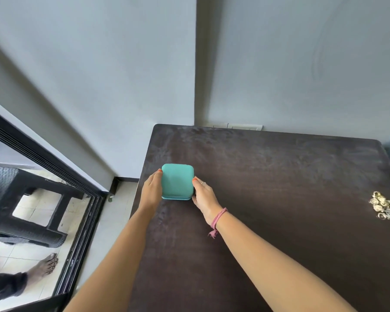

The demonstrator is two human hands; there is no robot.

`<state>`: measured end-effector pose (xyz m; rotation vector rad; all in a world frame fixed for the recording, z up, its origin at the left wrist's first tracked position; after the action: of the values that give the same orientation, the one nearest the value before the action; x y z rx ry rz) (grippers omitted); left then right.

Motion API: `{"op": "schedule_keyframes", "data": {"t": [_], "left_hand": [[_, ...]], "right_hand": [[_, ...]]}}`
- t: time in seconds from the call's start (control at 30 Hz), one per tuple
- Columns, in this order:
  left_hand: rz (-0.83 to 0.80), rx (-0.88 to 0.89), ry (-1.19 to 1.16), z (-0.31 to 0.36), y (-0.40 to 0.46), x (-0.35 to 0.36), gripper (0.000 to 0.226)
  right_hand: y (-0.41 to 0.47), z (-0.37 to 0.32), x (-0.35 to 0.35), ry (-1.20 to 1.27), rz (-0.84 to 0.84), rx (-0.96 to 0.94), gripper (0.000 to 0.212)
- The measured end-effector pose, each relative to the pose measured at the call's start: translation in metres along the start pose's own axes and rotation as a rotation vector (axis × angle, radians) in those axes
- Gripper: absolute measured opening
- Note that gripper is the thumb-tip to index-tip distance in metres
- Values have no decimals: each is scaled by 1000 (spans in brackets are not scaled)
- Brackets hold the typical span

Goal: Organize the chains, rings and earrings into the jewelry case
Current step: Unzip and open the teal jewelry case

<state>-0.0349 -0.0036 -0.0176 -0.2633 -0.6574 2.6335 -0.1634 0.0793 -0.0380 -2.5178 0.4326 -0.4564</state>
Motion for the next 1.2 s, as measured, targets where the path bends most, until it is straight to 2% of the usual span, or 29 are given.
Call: {"op": "schedule_keyframes", "data": {"t": [0.13, 0.5, 0.73, 1.2], "left_hand": [[-49, 13, -21, 3, -19, 32, 30], [-236, 6, -91, -6, -88, 164, 27], [-272, -43, -130, -23, -130, 239, 23], [-243, -151, -142, -73, -167, 297, 25]], "right_hand": [[-21, -5, -39, 59, 15, -30, 24], [-121, 2, -171, -32, 80, -62, 25], [-175, 21, -240, -6, 126, -59, 28], [-208, 76, -304, -97, 154, 80, 42]]}}
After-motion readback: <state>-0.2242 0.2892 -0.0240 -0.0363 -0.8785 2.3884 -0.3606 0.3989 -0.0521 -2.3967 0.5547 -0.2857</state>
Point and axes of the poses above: each hand's wrist, its own y-axis towards the middle knuckle, its own x-axis out of the palm, z = x × y, the point moved 4 cm from there along y, towards the middle knuckle, and after that the axes turned 9 degrees about -z, right-handed, at the moved point
